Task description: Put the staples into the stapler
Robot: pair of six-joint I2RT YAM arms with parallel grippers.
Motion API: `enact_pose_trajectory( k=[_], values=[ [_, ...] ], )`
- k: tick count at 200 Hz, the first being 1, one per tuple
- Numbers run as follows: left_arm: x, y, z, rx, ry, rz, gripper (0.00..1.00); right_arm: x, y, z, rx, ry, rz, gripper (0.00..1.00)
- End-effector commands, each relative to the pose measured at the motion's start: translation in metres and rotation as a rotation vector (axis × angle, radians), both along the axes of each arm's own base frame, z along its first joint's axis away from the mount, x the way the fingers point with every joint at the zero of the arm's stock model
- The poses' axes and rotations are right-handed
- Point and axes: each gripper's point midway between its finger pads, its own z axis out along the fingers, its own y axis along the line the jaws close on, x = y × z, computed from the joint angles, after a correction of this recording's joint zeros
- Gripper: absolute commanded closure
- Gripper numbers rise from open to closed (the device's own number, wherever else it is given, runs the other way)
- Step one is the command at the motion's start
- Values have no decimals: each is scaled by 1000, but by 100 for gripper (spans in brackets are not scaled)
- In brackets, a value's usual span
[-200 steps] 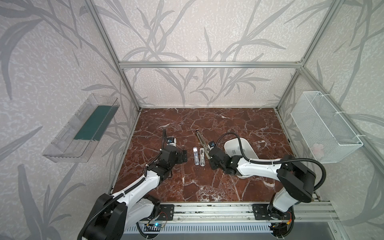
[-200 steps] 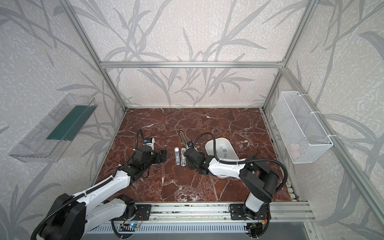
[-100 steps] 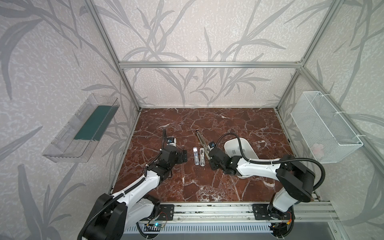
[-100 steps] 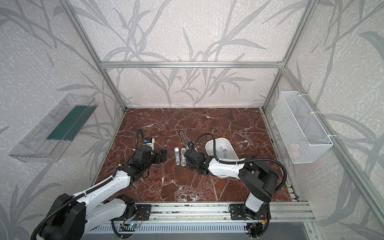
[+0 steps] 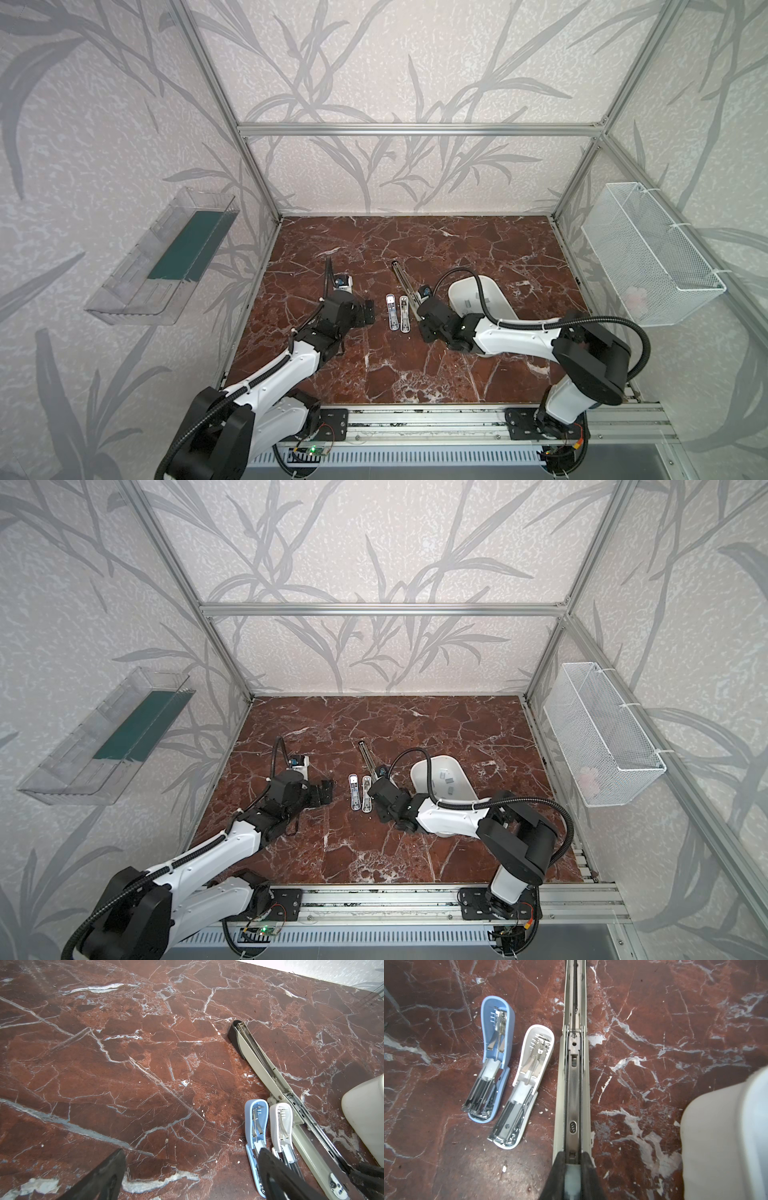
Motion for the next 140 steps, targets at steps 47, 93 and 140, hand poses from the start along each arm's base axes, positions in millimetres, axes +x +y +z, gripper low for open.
enact_pose_trajectory(
  k=[47,93,140],
  values=[
    [3,1,8,-4,-33,8,1,-7,-7,6,-7,-1,-6,69],
    [3,2,8,-4,-37,7,1,2,-9,41,19,-73,-31,67],
    [6,4,8,19,-38,15,1,5,-57,109,26,-224,-164,60]
  ],
)
